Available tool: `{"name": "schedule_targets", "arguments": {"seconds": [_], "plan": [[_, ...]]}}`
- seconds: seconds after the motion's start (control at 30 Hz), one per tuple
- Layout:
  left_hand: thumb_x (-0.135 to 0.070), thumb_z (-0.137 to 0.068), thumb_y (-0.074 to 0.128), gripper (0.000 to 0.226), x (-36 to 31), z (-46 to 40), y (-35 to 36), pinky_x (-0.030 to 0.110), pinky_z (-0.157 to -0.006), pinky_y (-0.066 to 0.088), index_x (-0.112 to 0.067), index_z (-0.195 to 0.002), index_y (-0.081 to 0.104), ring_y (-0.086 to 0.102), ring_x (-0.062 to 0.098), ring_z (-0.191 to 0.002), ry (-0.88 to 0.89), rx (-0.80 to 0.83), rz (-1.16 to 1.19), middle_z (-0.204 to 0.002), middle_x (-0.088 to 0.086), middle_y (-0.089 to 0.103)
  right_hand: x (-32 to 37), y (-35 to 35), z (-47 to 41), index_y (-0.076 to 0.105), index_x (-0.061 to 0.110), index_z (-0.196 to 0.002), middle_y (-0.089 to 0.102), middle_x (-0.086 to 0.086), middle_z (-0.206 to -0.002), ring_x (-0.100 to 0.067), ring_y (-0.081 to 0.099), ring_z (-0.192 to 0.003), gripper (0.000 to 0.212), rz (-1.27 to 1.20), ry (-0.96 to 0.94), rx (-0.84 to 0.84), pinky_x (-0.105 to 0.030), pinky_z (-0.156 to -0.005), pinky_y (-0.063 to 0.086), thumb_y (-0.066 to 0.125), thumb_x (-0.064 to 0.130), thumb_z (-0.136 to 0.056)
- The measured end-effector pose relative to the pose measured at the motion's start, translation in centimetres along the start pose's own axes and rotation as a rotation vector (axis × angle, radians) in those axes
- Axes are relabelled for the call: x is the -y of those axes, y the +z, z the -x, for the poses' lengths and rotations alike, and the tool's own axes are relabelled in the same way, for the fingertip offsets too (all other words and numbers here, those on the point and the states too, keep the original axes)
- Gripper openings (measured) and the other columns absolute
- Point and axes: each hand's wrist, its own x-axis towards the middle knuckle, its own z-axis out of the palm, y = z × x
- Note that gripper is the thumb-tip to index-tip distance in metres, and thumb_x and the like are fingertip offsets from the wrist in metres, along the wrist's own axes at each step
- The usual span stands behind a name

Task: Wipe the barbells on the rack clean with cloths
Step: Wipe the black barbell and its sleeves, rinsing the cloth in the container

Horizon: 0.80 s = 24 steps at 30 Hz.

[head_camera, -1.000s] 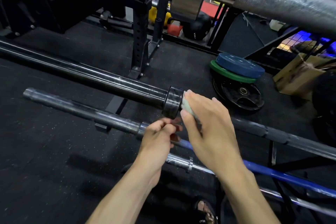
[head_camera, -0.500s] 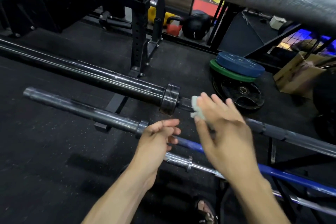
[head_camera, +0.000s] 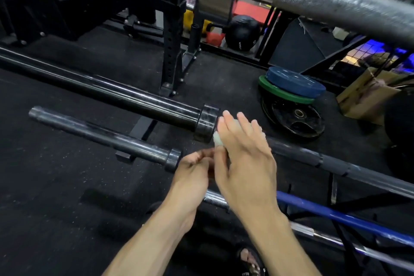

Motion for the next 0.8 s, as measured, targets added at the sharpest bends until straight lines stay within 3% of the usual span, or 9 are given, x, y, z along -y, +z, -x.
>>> {"name": "schedule_targets", "arguments": {"seconds": [0.13,0.27,0.4,0.47,0.53,0.63,0.73,0.8], "plan": [[-0.003,-0.102,0.043,0.035,0.1,-0.1,0.4,0.033,-0.081,0.049,-0.016,-0.104,0.076,0.071,0.013,-0.075,0.010,0.012,-0.010,-0.089,0.005,0.078,-1.0,-0.7,-0.5,0.065,0.024,-0.133,0.063,0.009,-0.139,-0.018,0.051,-0.137,0.043,-0.005,0.061,0.042,-0.040,-0.124,0.023,0.043,0.025,-0.096],[-0.003,-0.100,0.046,0.036,0.2,-0.3,0.2,0.028,-0.074,0.045,-0.020,-0.104,0.077,0.064,0.010,-0.069,0.013,-0.001,-0.017,-0.088,0.002,0.077,-1.4,-1.4,-1.5,0.068,0.027,-0.103,0.070,0.011,-0.105,-0.019,0.064,-0.107,0.022,-0.065,0.186,0.019,-0.039,-0.122,0.025,0.048,0.022,-0.096],[-0.007,-0.104,0.043,0.032,0.3,-0.7,0.5,0.031,-0.076,0.049,-0.010,-0.098,0.074,0.067,0.016,-0.070,-0.036,-0.027,0.017,-0.076,0.006,0.076,0.8,-0.6,-2.1,0.064,0.019,-0.117,0.065,0.008,-0.115,-0.016,0.057,-0.112,0.032,-0.070,0.090,0.093,-0.034,-0.123,0.023,0.042,0.023,-0.094],[-0.006,-0.103,0.043,0.031,0.5,-1.0,0.6,0.034,-0.079,0.050,-0.009,-0.102,0.074,0.068,0.017,-0.071,-0.035,-0.031,0.020,-0.077,0.007,0.076,0.5,-0.6,-2.4,0.064,0.025,-0.120,0.066,0.012,-0.118,-0.012,0.057,-0.114,0.033,-0.075,0.096,0.132,-0.035,-0.123,0.024,0.040,0.028,-0.098],[-0.003,-0.100,0.045,0.033,0.6,-1.0,0.6,0.031,-0.077,0.048,-0.015,-0.105,0.075,0.067,0.016,-0.073,-0.009,-0.022,-0.003,-0.085,0.006,0.078,-1.2,-1.0,-2.4,0.068,0.030,-0.110,0.070,0.013,-0.111,-0.012,0.060,-0.108,0.032,-0.046,0.162,0.123,-0.037,-0.119,0.028,0.038,0.033,-0.099],[-0.005,-0.100,0.049,0.034,0.6,-0.7,0.3,0.028,-0.077,0.046,-0.021,-0.105,0.078,0.063,0.011,-0.070,0.025,0.002,-0.011,-0.095,0.005,0.078,-2.9,-2.0,-2.0,0.066,0.024,-0.088,0.070,0.006,-0.089,-0.022,0.064,-0.095,0.039,0.044,0.283,0.110,-0.041,-0.116,0.031,0.031,0.038,-0.098],[-0.006,-0.099,0.051,0.032,0.5,-0.8,0.3,0.028,-0.076,0.045,-0.023,-0.104,0.078,0.062,0.010,-0.069,0.035,0.015,0.011,-0.095,0.004,0.077,-3.5,-3.0,-1.0,0.071,0.026,-0.097,0.074,0.013,-0.098,-0.007,0.065,-0.106,0.035,-0.251,0.275,0.111,-0.036,-0.121,0.028,0.037,0.035,-0.100],[-0.007,-0.098,0.054,0.031,0.6,-0.8,0.5,0.030,-0.075,0.044,-0.025,-0.098,0.080,0.062,0.011,-0.069,0.038,0.030,0.023,-0.093,0.001,0.077,-4.3,-4.2,-0.9,0.075,0.024,-0.100,0.076,0.013,-0.090,-0.003,0.067,-0.090,0.030,-0.593,0.396,-0.034,-0.028,-0.104,0.044,0.046,0.031,-0.101]]}}
